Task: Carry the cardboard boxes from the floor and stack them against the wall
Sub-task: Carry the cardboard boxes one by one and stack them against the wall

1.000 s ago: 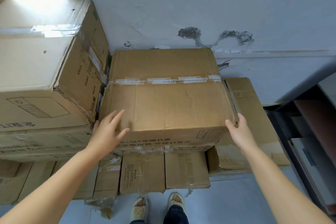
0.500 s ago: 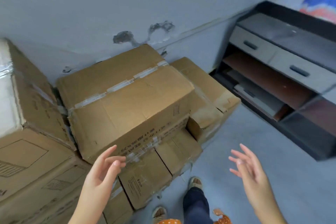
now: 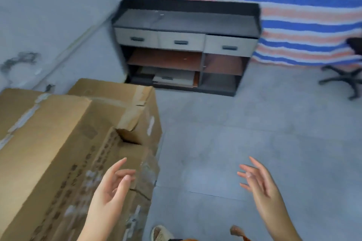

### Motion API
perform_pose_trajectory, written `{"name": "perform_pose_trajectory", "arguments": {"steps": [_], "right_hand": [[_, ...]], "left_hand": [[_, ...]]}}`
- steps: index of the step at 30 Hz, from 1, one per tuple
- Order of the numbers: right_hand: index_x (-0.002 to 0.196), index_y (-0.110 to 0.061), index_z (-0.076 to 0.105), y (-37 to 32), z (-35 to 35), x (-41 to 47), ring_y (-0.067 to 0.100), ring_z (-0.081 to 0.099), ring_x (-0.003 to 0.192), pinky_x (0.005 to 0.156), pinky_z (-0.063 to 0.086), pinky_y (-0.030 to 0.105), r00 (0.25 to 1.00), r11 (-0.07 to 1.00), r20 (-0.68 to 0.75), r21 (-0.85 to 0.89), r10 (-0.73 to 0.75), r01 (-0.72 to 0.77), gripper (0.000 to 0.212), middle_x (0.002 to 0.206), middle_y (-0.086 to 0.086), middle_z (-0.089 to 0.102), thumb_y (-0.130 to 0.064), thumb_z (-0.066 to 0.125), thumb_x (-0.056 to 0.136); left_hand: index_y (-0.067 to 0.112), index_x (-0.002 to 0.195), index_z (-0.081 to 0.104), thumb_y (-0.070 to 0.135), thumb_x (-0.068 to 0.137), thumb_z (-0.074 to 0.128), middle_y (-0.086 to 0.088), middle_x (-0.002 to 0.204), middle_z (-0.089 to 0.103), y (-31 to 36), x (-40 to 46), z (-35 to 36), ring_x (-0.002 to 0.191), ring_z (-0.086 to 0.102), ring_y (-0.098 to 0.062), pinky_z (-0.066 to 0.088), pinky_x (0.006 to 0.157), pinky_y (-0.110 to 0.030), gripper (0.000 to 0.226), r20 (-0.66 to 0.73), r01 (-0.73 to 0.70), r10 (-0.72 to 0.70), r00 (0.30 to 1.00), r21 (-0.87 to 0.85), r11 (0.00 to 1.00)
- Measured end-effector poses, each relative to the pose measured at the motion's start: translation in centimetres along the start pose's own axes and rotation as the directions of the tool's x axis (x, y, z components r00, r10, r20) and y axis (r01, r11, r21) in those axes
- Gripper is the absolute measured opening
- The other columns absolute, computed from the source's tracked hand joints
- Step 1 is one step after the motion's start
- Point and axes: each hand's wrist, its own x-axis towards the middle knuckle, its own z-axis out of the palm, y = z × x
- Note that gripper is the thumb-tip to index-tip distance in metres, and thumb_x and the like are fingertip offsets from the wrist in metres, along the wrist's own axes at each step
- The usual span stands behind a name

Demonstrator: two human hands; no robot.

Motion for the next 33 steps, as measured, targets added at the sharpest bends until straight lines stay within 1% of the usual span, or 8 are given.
{"name": "perform_pose_trajectory", "arguments": {"steps": [3, 6, 9, 12, 16, 18, 27, 33], "right_hand": [[0.118, -0.026, 0.052, 1.1, -6.6, -2.4, 0.003, 0.067, 0.089, 0.08, 0.053, 0.03, 0.991, 0.999, -0.132, -0.026, 0.016, -0.019, 0.038, 0.105, -0.002, 0.068, 0.002, 0.048, 0.093], [0.118, -0.029, 0.054, 2.7, -14.6, -5.2, 0.008, 0.068, 0.09, 0.085, 0.052, 0.037, 0.969, 0.996, -0.237, -0.039, 0.066, -0.077, 0.038, 0.103, -0.003, 0.07, -0.001, 0.051, 0.093], [0.118, -0.029, 0.056, 3.8, -22.9, -8.1, 0.009, 0.069, 0.088, 0.08, 0.056, 0.03, 0.927, 0.992, -0.363, -0.035, 0.097, -0.118, 0.038, 0.101, -0.002, 0.07, -0.001, 0.051, 0.093], [0.12, -0.031, 0.054, 5.0, -30.1, -10.6, 0.006, 0.068, 0.087, 0.082, 0.054, 0.03, 0.866, 0.988, -0.487, -0.029, 0.117, -0.149, 0.036, 0.102, -0.004, 0.069, -0.005, 0.051, 0.094], [0.121, -0.026, 0.054, 6.3, -37.1, -13.6, 0.007, 0.069, 0.085, 0.072, 0.055, 0.018, 0.738, 0.984, -0.652, 0.088, 0.172, -0.152, 0.034, 0.102, 0.0, 0.068, -0.004, 0.049, 0.096], [0.121, -0.025, 0.054, 7.2, -39.1, -14.7, 0.007, 0.069, 0.085, 0.07, 0.055, 0.017, 0.673, 0.977, -0.708, 0.146, 0.215, -0.158, 0.034, 0.102, 0.001, 0.068, -0.004, 0.049, 0.096], [0.119, -0.027, 0.054, 10.0, -45.9, -13.9, 0.01, 0.069, 0.083, 0.072, 0.055, 0.02, 0.459, 0.939, -0.82, 0.29, 0.343, -0.184, 0.032, 0.099, 0.0, 0.07, -0.006, 0.048, 0.096], [0.123, -0.021, 0.055, 9.2, -54.4, -6.8, 0.013, 0.07, 0.085, 0.07, 0.056, 0.018, 0.31, 0.951, -0.899, 0.288, 0.308, -0.11, 0.031, 0.1, 0.004, 0.07, -0.006, 0.048, 0.096]], "left_hand": [[0.016, 0.124, 0.053, 0.004, 0.091, 0.048, -0.008, 0.097, 0.07, 1.5, -0.6, 6.1, 0.085, 0.068, -0.01, 0.049, 0.085, -0.023, 0.035, 0.138, -0.062, 0.061, 0.989, 0.002, 0.998], [0.024, 0.116, 0.055, -0.005, 0.092, 0.047, -0.012, 0.099, 0.069, 2.6, -2.3, 13.6, 0.082, 0.067, -0.011, 0.048, 0.087, -0.028, 0.038, 0.287, -0.105, 0.103, 0.952, -0.008, 0.994], [0.026, 0.111, 0.056, -0.005, 0.093, 0.045, -0.012, 0.097, 0.069, 4.2, -4.7, 22.4, 0.077, 0.068, -0.008, 0.053, 0.076, -0.02, 0.038, 0.387, -0.135, 0.146, 0.911, -0.057, 0.989], [0.028, 0.11, 0.059, -0.001, 0.096, 0.043, -0.006, 0.092, 0.071, 5.5, -7.4, 30.6, 0.077, 0.069, -0.009, 0.055, 0.07, -0.015, 0.035, 0.489, -0.14, 0.172, 0.855, -0.102, 0.985], [0.031, 0.11, 0.06, -0.001, 0.096, 0.044, 0.002, 0.093, 0.072, 8.2, -10.6, 39.1, 0.081, 0.069, -0.011, 0.055, 0.075, -0.018, 0.038, 0.654, -0.216, 0.214, 0.725, -0.079, 0.973], [0.03, 0.109, 0.06, -0.002, 0.096, 0.044, 0.003, 0.092, 0.071, 9.3, -11.4, 42.6, 0.081, 0.068, -0.01, 0.054, 0.078, -0.019, 0.039, 0.724, -0.273, 0.227, 0.652, -0.055, 0.96], [0.016, 0.11, 0.063, -0.002, 0.096, 0.043, -0.007, 0.092, 0.07, 12.4, -11.7, 58.1, 0.086, 0.067, -0.024, 0.055, 0.075, -0.02, 0.03, 0.863, -0.231, 0.165, 0.478, -0.057, 0.971], [0.024, 0.107, 0.063, -0.001, 0.096, 0.044, -0.002, 0.089, 0.072, 18.8, -9.3, 71.1, 0.084, 0.068, -0.019, 0.055, 0.078, -0.021, 0.033, 0.913, -0.299, 0.222, 0.343, -0.118, 0.947]]}}
